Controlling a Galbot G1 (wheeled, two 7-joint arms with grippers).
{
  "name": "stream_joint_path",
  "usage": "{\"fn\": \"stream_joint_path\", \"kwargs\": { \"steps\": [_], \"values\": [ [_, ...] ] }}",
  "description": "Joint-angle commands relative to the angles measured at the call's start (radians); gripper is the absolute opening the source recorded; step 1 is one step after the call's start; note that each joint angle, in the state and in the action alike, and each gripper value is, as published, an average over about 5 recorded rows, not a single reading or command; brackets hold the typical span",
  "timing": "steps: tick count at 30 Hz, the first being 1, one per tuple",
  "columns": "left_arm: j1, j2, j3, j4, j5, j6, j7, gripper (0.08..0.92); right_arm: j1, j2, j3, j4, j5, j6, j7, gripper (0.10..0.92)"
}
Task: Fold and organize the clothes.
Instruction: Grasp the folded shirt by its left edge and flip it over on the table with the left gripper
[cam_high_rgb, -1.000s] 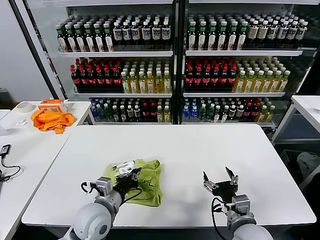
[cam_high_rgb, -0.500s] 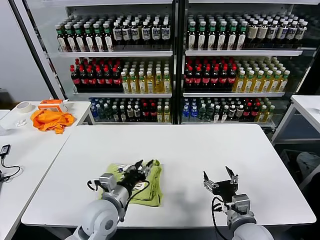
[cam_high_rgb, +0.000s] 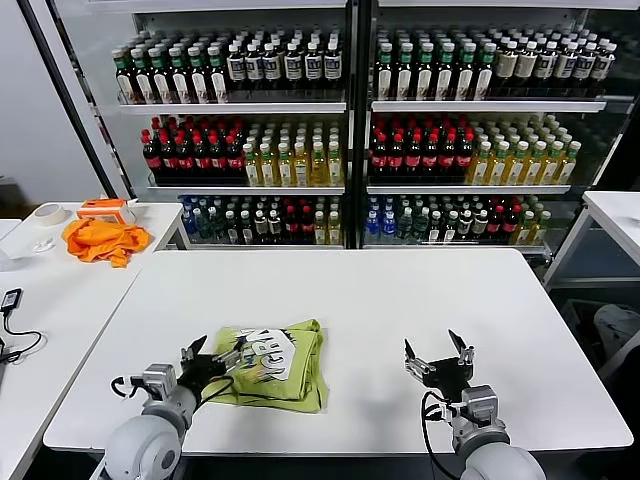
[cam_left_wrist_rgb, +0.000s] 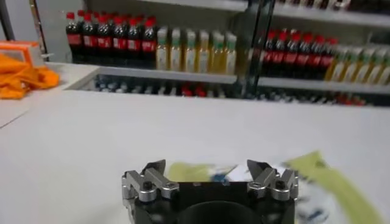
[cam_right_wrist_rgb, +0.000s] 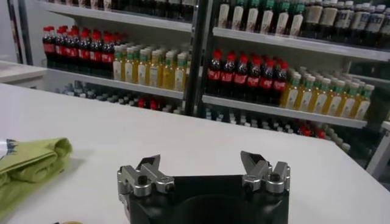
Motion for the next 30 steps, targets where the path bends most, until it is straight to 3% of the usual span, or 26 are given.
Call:
{"fn": "stream_joint_path", "kwargs": {
  "steps": [1, 17, 30],
  "values": [
    [0.056, 0.036, -0.059, 0.068, 0.105, -0.002, 0.053, 0.822, -0.007, 0.002, 0.003, 0.002, 0.0, 0.001, 0.0, 0.823],
    [0.021, 0.017, -0.024, 0.129, 0.03, -0.015, 0.106, 0.8, -0.014, 0.007, -0.008, -0.004, -0.004, 0.005, 0.002, 0.823],
    [0.031, 0.001, -0.003, 0.127, 0.01, -0.022, 0.129, 0.445, -0.013, 0.005, -0.008, -0.001, -0.004, 0.005, 0.001, 0.823]
  ]
}}
